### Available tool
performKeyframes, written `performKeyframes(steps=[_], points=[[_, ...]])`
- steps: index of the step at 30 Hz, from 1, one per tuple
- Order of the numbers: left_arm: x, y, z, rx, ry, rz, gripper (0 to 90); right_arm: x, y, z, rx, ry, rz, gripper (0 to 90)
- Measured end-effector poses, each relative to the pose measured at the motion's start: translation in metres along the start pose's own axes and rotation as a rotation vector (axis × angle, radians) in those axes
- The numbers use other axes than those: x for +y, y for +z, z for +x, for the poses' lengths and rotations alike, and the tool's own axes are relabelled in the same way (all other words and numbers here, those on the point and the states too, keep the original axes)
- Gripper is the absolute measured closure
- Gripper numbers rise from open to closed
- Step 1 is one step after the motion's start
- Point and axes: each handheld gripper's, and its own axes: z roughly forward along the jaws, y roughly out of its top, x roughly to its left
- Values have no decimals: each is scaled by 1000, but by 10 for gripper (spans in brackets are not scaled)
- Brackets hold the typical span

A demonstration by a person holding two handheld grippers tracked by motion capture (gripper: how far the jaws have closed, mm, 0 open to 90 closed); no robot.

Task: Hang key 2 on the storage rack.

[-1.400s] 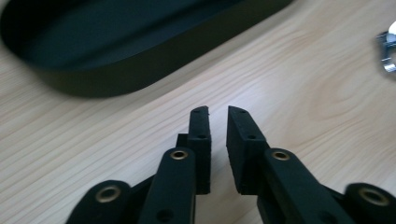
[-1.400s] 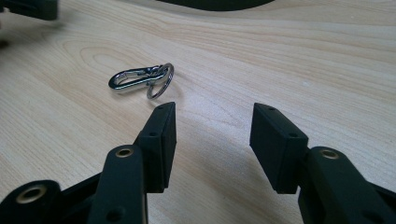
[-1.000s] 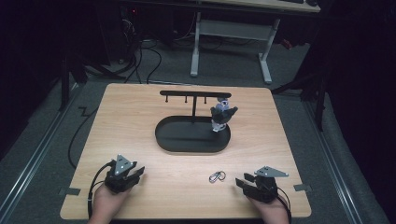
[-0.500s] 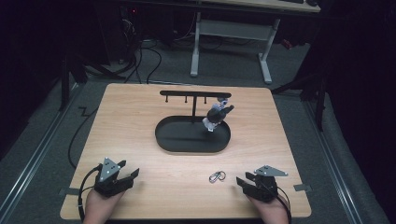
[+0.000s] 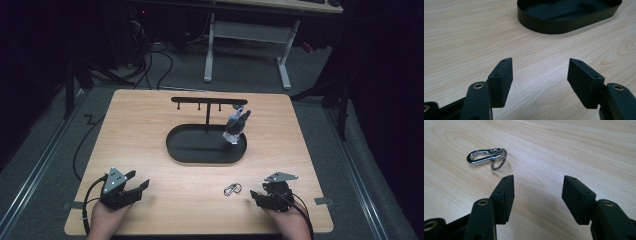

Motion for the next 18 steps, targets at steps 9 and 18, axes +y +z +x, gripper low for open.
performKeyframes(steps=[9, 18], points=[[-1, 2, -1, -22, 2, -9, 378, 6, 0, -1, 26, -2, 81, 430], [0, 3, -8, -31, 30, -3, 377, 9, -2, 1, 12, -48, 161, 422]])
